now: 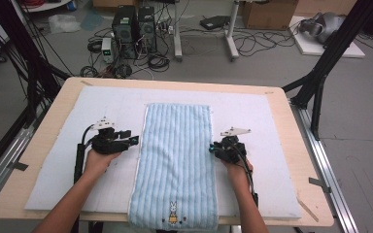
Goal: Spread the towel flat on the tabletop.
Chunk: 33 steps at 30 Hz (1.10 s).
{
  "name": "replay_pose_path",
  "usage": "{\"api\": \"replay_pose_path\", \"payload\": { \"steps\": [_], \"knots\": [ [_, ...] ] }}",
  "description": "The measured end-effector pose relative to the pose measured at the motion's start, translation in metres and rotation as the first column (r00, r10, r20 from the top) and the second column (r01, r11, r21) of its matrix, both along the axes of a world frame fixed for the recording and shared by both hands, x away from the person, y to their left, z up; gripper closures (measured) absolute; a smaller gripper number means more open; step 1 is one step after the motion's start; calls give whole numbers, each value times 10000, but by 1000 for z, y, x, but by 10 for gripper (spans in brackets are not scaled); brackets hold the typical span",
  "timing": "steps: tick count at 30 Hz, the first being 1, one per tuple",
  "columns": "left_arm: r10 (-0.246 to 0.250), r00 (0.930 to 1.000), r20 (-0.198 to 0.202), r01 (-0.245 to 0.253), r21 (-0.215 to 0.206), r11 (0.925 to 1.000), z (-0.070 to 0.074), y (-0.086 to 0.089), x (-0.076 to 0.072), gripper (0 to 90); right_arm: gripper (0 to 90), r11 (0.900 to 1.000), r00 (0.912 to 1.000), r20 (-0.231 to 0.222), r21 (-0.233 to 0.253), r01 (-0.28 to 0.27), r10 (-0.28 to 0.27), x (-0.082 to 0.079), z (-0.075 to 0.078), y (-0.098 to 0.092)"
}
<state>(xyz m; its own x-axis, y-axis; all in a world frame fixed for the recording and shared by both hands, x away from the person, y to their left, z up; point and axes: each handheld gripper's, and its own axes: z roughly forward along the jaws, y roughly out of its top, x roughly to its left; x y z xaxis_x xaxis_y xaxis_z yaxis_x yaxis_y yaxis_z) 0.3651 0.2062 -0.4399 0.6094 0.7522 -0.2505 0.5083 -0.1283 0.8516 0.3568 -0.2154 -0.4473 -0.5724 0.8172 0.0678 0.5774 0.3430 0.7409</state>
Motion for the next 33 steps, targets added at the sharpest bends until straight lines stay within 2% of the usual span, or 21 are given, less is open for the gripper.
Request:
{"api": "replay_pose_path", "payload": {
  "steps": [3, 4, 8, 11, 13, 14, 17, 18, 19, 21, 22, 24, 25, 27, 29, 31, 32, 33],
  "knots": [
    [67, 10000, -48, -67, -18, 10000, 0, 0, 0, 494, 867, 9974, 9997, 203, -703, 132, -118, -3, 3, 2],
    [94, 9999, -41, -94, 9, 10000, 0, 0, 0, 494, 862, 9970, 9997, 155, -743, 208, -197, -3, 4, 1],
    [181, 9998, -122, -180, 92, 9998, -3, -2, 3, 495, 716, 9982, 9992, 330, -542, 258, -241, -6, 4, -1],
    [178, 9994, -298, -175, 112, 9998, -3, -8, 10, 508, 664, 9980, 9958, 682, -146, 623, -611, -9, 9, -8],
    [35, 9991, -427, -24, 261, 9997, -2, -16, 18, 538, 641, 9966, 9933, 807, -11, 828, -825, -9, 11, -12],
    [85, 9993, -359, -72, 359, 9993, -3, -20, 22, 548, 636, 9960, 9927, 815, -31, 891, -885, -9, 11, -14],
    [170, 9979, -620, -110, 965, 9953, -6, -33, 36, 564, 630, 9954, 9926, 758, 22, 955, -953, -10, 10, -17],
    [262, 9980, -574, -202, 1032, 9945, -7, -36, 40, 566, 630, 9960, 9929, 777, 10, 897, -895, -10, 10, -18],
    [380, 9969, -687, -300, 1146, 9930, -8, -39, 43, 579, 626, 9961, 9930, 791, 13, 883, -882, -10, 10, -18],
    [547, 9968, -590, -463, 1357, 9897, -11, -44, 48, 605, 617, 9962, 9931, 795, 124, 860, -867, -10, 10, -19],
    [562, 9966, -598, -467, 1499, 9876, -12, -47, 49, 629, 615, 9963, 9931, 796, 156, 848, -858, -10, 10, -18],
    [467, 9985, -277, -396, 2165, 9755, -11, -51, 49, 728, 607, 9968, 9937, 799, 168, 781, -792, -10, 10, -18],
    [486, 9987, -154, -437, 2334, 9714, -10, -51, 50, 787, 606, 9972, 9942, 777, 158, 727, -737, -10, 10, -17],
    [709, 9975, -74, -671, 2411, 9682, -10, -51, 51, 860, 602, 9976, 9948, 755, 156, 671, -681, -9, 9, -16],
    [945, 9955, 60, -929, 2587, 9615, -10, -50, 52, 868, 601, 9981, 9951, 779, 114, 605, -612, -9, 9, -15],
    [1021, 9948, 10, -992, 2442, 9646, -10, -49, 52, 865, 596, 9981, 9949, 792, 96, 613, -618, -10, 9, -15],
    [970, 9953, 61, -956, 2456, 9647, -10, -49, 52, 837, 593, 9979, 9945, 828, 99, 638, -644, -9, 9, -15],
    [936, 9956, -34, -901, 2384, 9670, -10, -48, 52, 753, 592, 9977, 9940, 867, 131, 664, -673, -9, 9, -15]
  ]
}}
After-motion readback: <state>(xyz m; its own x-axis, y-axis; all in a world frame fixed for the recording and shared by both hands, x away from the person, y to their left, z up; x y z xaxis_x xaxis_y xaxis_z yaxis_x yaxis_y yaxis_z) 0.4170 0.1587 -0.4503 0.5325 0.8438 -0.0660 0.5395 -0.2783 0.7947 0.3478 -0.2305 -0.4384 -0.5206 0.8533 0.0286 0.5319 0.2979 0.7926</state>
